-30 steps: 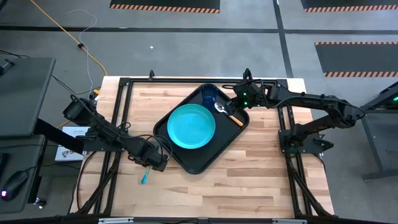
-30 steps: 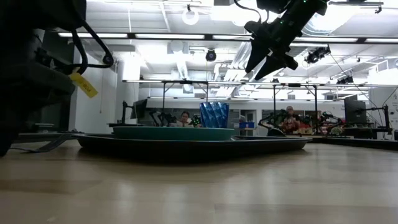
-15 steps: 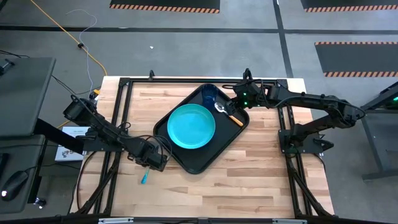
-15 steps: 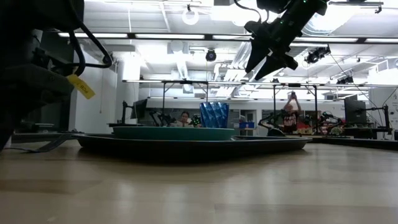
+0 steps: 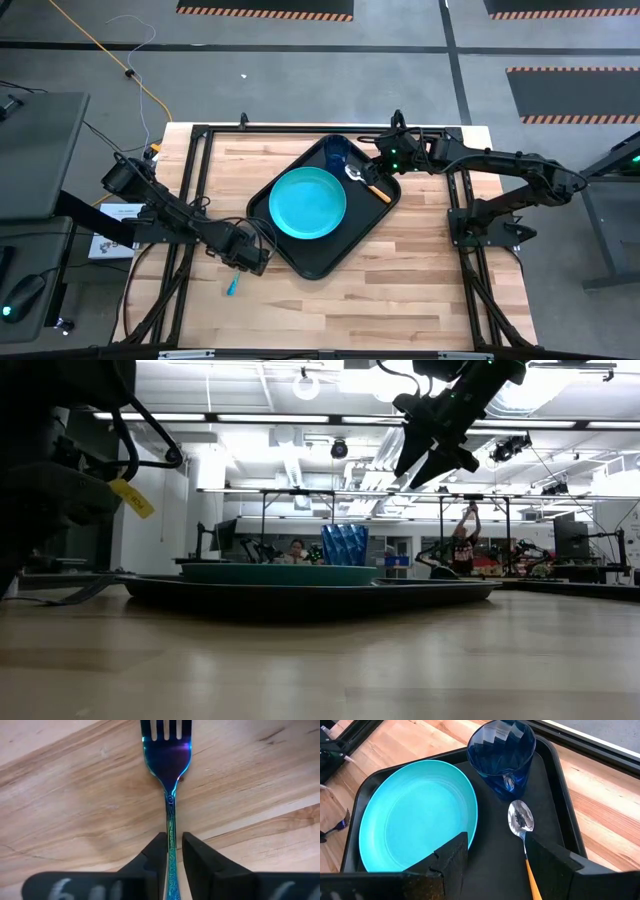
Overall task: Pick and place plate/cup/fork/spoon on tray
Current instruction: Put the purple fork on the black tray beside the orange spoon
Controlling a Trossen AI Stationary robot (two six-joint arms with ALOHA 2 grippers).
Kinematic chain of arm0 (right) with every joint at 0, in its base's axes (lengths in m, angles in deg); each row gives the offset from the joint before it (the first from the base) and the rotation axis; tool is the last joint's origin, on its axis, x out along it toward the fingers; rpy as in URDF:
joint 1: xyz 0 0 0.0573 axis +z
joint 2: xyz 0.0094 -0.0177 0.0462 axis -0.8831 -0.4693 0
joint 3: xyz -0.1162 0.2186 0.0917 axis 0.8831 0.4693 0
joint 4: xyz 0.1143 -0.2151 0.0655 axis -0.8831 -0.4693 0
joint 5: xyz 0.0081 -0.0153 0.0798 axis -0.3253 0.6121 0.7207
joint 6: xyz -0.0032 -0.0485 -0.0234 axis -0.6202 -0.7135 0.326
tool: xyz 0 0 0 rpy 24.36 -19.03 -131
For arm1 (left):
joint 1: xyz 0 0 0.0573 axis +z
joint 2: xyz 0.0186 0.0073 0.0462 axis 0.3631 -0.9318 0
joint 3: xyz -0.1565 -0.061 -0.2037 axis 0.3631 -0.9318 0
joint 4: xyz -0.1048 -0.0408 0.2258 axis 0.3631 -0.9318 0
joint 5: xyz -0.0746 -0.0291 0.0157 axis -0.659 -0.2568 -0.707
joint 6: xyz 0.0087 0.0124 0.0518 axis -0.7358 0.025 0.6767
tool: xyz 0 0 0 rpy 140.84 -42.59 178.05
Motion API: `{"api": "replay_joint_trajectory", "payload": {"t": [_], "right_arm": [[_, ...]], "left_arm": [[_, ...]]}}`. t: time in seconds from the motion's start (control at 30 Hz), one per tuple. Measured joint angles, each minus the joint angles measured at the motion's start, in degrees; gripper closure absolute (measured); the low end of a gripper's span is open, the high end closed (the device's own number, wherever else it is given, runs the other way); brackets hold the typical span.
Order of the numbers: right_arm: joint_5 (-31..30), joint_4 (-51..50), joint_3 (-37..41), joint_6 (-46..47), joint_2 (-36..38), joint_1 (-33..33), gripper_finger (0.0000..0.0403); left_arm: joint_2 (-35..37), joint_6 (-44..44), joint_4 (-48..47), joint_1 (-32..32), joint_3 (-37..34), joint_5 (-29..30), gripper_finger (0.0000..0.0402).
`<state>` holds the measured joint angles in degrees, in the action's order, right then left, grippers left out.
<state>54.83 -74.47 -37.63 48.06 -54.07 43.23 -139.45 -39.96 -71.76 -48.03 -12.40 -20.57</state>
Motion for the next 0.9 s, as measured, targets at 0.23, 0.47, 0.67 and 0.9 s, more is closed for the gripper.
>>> {"api": "replay_joint_trajectory", "payload": {"t": [0.23, 0.47, 0.67, 0.9], "right_arm": [[0.0, 0.0, 0.0, 0.0, 0.0, 0.0, 0.0213], [0.0, 0.0, 0.0, 0.0, 0.0, 0.0, 0.0213], [0.0, 0.0, 0.0, 0.0, 0.0, 0.0, 0.0213], [-0.1, 0.0, 0.0, 0.0, 0.0, 0.0, 0.0213]], "left_arm": [[0.0, 0.0, -0.2, 0.0, 0.0, 0.2, 0.0372], [0.0, 0.0, -0.5, 0.0, 0.0, 0.2, 0.0386], [0.4, 0.0, -0.7, 0.0, 0.0, 0.3, 0.0385], [3.4, 0.0, -1.1, 0.0, -0.4, 1.0, 0.0385]]}}
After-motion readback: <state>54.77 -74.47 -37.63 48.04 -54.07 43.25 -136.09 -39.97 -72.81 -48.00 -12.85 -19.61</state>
